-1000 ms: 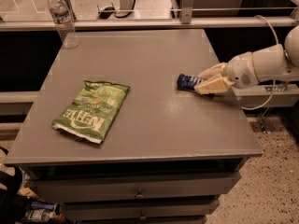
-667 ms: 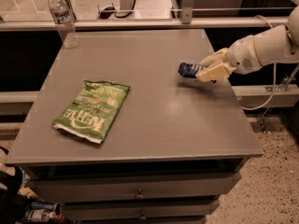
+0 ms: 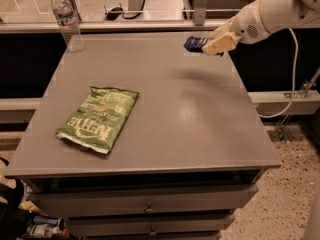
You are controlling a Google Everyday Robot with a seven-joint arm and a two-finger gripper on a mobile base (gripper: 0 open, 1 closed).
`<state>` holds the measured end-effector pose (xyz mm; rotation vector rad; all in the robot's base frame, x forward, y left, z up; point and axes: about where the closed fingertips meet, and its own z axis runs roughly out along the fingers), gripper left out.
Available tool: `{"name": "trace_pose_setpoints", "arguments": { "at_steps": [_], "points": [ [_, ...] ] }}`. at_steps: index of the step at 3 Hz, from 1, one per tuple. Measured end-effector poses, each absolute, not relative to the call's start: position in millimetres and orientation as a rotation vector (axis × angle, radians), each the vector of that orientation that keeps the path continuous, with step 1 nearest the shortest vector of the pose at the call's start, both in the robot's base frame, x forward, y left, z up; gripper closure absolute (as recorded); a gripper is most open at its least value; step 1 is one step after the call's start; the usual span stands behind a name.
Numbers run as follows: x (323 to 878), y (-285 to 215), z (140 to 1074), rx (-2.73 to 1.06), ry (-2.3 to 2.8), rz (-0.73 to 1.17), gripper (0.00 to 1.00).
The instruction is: Move rxbar blueberry near water bottle
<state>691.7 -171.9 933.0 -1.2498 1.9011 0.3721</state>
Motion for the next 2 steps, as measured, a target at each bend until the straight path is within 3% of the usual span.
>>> {"name": "trace_pose_setpoints", "arguments": {
  "at_steps": [2],
  "points": [
    [740.4,-105.1,963.4,-1.231,1.84,0.315,1.0]
  ]
}}
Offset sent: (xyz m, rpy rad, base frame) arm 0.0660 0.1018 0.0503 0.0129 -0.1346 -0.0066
